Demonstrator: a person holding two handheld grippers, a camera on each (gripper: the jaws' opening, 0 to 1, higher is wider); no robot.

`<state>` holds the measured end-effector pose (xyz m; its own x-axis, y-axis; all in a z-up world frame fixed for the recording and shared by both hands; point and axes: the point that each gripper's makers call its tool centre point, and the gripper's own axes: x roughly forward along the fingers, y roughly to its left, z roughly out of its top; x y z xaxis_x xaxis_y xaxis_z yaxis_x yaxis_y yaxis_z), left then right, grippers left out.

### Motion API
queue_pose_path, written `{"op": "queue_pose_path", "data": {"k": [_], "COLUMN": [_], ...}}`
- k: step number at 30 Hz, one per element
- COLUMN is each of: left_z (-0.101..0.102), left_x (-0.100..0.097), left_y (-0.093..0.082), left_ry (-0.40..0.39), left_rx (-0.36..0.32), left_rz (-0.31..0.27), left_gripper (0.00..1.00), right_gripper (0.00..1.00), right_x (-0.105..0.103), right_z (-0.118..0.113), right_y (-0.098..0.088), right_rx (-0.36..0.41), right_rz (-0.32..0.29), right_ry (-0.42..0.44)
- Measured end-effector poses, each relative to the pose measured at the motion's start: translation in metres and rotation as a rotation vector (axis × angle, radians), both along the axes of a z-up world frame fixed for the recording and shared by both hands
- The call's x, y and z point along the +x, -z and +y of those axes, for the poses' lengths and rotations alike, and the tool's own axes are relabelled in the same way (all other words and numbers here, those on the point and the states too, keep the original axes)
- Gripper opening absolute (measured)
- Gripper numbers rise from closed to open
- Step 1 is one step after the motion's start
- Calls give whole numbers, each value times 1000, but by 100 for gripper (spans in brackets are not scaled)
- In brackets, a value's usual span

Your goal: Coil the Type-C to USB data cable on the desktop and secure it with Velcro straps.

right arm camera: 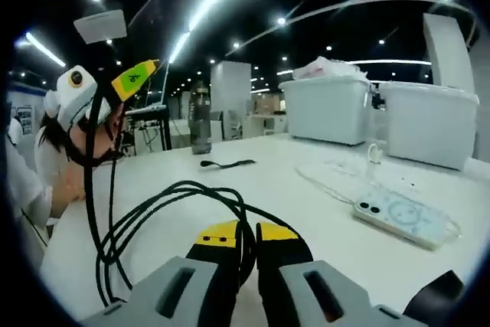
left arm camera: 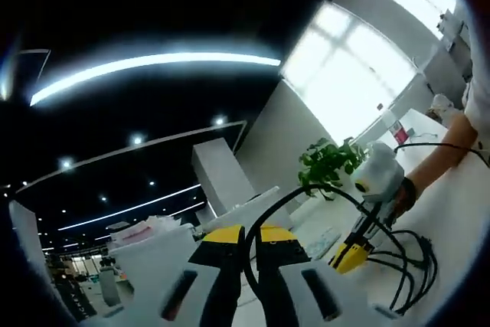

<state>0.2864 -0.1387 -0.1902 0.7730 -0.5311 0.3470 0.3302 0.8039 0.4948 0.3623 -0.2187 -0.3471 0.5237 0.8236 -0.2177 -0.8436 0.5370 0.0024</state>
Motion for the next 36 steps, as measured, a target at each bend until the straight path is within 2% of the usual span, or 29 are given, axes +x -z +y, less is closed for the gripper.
{"op": "queue_pose_path", "data": {"k": [3,4,6,9,13,14,17,20,24,31,36], "left_z": [0,0,0,0,2,3,4,4,3,0,-1], "left_x": [0,1,1,0,0,0,1,1,0,-4,-4], "left_y": [1,1,2,0,0,0,1,0,-1,-3,-2], "left_ry": [-6,-6,-7,-6,-10,-11,-15,-14,-11,0,4], "left_rx": [4,6,7,4,3,2,0,-3,0,3,6], "left_rz": [0,2,5,0,2,5,8,8,2,-9,-8], "left_gripper": [7,7,7,7,7,7,7,7,7,7,7], "right_gripper": [7,8,8,9,15,14,1,1,12,7,4], "right_x": [-1,-2,-5,-5,-11,-11,-10,-10,-12,-6,-4], "right_z": [2,2,6,4,7,7,6,6,7,6,6], "right_y": [7,6,-2,2,9,10,10,13,21,27,21], "right_rx": [-38,-33,29,-4,-29,-36,-72,-91,-103,-127,-155], "right_rz": [-7,-16,11,-1,-3,-4,-38,-47,-7,-4,-56], "right_ry": [-14,-24,-39,-43,-71,-67,-55,-65,-70,-45,-37]}}
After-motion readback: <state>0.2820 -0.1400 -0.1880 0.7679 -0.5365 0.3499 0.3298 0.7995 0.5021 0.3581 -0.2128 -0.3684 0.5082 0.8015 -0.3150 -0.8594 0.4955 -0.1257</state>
